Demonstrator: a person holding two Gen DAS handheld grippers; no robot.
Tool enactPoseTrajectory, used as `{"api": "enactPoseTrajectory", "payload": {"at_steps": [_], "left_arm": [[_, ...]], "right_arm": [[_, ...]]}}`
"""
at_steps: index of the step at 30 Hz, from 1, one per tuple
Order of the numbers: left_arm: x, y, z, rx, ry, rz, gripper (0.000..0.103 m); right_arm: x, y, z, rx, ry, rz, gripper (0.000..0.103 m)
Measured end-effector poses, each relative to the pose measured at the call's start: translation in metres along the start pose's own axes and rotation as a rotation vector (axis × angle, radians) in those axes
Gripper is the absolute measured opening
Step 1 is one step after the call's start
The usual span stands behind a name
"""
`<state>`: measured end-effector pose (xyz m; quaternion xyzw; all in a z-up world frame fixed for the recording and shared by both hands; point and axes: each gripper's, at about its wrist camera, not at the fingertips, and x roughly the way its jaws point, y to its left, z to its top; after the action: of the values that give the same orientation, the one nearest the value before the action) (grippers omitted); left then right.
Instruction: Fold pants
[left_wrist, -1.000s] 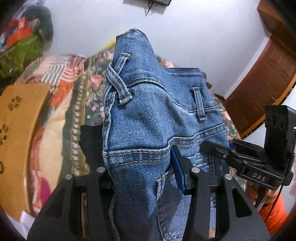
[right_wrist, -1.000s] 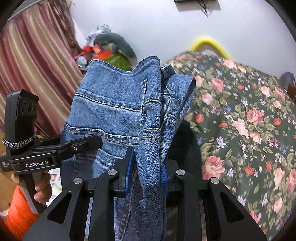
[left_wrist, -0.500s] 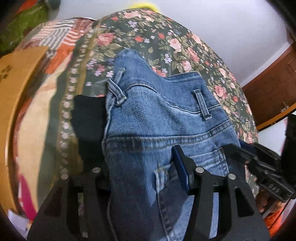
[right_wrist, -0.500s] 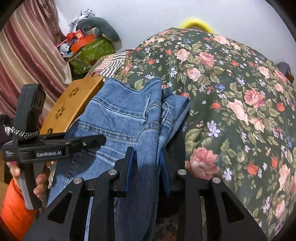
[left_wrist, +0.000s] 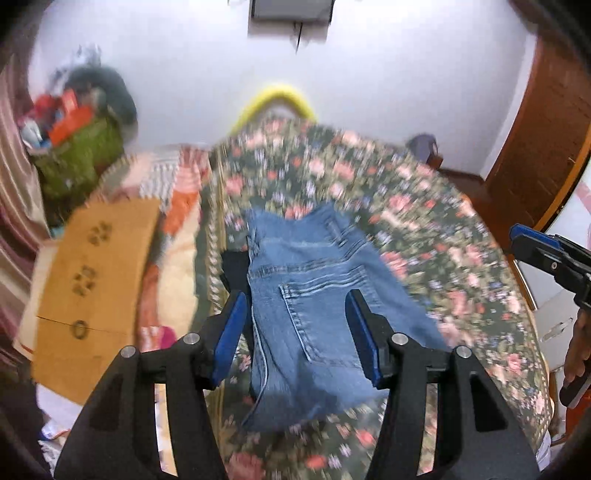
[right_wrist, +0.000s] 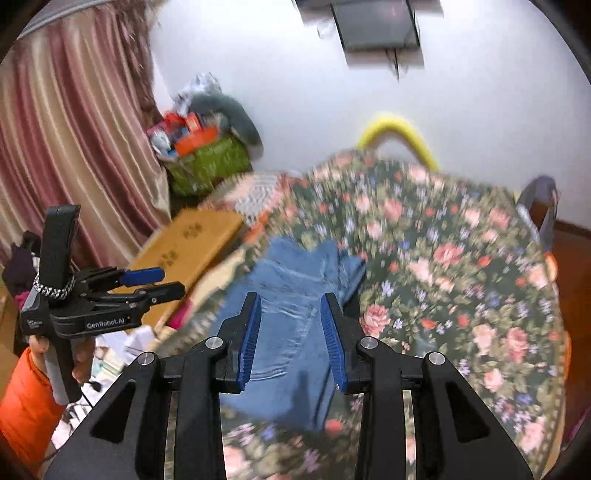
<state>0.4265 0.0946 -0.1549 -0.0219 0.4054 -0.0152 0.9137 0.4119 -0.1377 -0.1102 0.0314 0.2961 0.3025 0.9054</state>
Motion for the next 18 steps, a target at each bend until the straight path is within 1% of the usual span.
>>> {"api": "enactPoseTrajectory", "payload": {"at_steps": [2,3,4,5,6,7,9,10,12,13,16,18], "left_arm": [[-0.038,-0.012,-0.001,0.009,-0.059,0.007,0.055],[-0.058,-0.017,-0.003,0.015,-0.091,0.011,0.055],[-0.086,-0.027,-0.008,0.029,-0.137,0.012,0.055],[-0.105,-0.032,-0.012,0.039,-0.167,0.008,0.055],[-0.124,-0.038,-0.017,0.049,-0.198,0.005,0.055],[-0.152,-0.045,-0.025,0.058,-0.245,0.001,0.055],[-0.191,-0.056,-0.039,0.062,-0.308,-0.014,0.055],[-0.208,-0.061,-0.046,0.060,-0.334,-0.025,0.055],[-0.237,-0.068,-0.060,0.054,-0.380,-0.045,0.055],[-0.255,-0.073,-0.070,0.051,-0.416,-0.049,0.055],[-0.290,-0.083,-0.095,0.053,-0.497,-0.046,0.055],[-0.309,-0.088,-0.114,0.057,-0.542,-0.071,0.055]], "right_arm": [[-0.042,0.020,0.000,-0.011,-0.069,0.009,0.030],[-0.056,0.026,0.000,-0.015,-0.092,0.013,0.030],[-0.080,0.038,-0.001,-0.022,-0.132,0.021,0.030],[-0.097,0.046,-0.003,-0.027,-0.162,0.025,0.030],[-0.115,0.055,-0.006,-0.036,-0.191,0.031,0.030],[-0.131,0.064,-0.011,-0.047,-0.216,0.038,0.030],[-0.155,0.079,-0.016,-0.073,-0.251,0.044,0.030],[-0.173,0.091,-0.023,-0.091,-0.287,0.036,0.030],[-0.196,0.107,-0.033,-0.123,-0.325,0.032,0.030],[-0.206,0.114,-0.039,-0.131,-0.348,0.033,0.030],[-0.227,0.130,-0.057,-0.141,-0.387,0.041,0.030],[-0.236,0.139,-0.071,-0.151,-0.412,0.028,0.030]]}}
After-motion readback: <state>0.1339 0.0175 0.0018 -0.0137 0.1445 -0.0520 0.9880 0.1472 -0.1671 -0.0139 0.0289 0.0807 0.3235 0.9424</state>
